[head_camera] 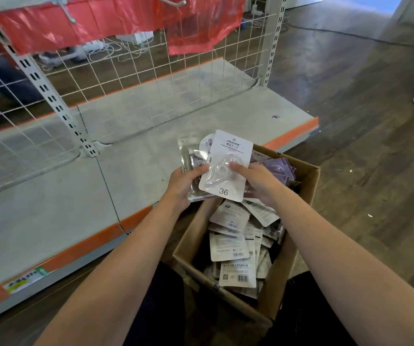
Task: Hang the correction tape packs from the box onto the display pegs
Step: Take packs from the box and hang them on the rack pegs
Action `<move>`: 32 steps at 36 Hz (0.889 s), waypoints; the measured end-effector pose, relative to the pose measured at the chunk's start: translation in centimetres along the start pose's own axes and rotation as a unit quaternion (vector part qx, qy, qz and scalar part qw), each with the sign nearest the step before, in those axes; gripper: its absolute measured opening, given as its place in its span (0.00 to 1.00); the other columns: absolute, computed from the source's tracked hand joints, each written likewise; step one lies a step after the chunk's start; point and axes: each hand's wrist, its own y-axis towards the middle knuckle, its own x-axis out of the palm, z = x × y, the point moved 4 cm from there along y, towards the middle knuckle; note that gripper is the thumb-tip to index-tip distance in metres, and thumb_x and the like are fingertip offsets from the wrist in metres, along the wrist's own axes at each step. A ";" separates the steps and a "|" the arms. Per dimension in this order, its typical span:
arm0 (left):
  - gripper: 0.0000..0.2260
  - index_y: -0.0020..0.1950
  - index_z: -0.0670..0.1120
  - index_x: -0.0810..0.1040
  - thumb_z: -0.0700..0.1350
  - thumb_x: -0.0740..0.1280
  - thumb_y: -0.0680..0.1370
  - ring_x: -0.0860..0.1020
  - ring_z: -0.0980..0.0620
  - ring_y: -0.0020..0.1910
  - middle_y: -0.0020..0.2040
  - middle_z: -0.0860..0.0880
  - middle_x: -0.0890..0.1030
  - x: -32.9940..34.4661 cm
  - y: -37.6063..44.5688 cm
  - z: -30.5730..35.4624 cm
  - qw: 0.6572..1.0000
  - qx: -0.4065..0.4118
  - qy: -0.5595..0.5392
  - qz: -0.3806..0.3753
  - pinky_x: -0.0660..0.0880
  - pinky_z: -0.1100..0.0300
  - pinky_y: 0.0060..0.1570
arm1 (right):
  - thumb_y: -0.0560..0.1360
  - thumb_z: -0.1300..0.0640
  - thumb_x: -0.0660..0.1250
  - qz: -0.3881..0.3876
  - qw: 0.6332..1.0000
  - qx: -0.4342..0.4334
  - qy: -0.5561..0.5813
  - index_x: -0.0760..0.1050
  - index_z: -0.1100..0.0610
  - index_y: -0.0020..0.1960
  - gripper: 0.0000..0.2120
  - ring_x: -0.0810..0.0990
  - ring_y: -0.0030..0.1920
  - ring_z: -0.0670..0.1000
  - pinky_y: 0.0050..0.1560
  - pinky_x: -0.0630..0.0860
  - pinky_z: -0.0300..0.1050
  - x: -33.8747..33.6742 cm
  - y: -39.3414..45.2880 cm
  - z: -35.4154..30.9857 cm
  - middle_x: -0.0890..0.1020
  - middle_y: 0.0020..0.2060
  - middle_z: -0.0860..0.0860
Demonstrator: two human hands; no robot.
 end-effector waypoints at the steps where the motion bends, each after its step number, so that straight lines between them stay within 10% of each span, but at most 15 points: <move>1: 0.08 0.51 0.41 0.80 0.37 0.72 0.73 0.82 0.40 0.46 0.46 0.41 0.83 0.0 0.0 0.0 1.000 0.000 0.000 -0.002 0.78 0.36 0.48 | 0.76 0.50 0.68 -0.008 1.000 -0.008 0.015 0.77 0.57 0.57 0.13 0.81 0.50 0.53 0.55 0.77 0.52 0.2 0.0 -0.1 0.83 0.51 0.52; 17: 0.06 0.43 0.45 0.80 0.36 0.73 0.72 0.81 0.40 0.52 0.43 0.46 0.83 -1.9 -1.5 -0.8 0.990 -0.020 0.083 0.116 0.75 0.42 0.59 | 0.76 0.57 0.68 0.088 0.996 -0.001 0.015 0.68 0.57 0.66 0.20 0.75 0.61 0.56 0.64 0.71 0.57 0.3 -1.7 -0.7 0.77 0.61 0.54; 32: 0.08 0.54 0.44 0.77 0.39 0.70 0.76 0.80 0.49 0.49 0.49 0.46 0.82 5.6 -15.1 17.4 0.978 -0.134 0.131 0.090 0.76 0.57 0.49 | 0.77 0.60 0.67 0.049 0.996 0.078 0.013 0.75 0.59 0.63 0.15 0.81 0.55 0.57 0.57 0.78 0.58 -2.3 -16.1 -18.2 0.82 0.55 0.54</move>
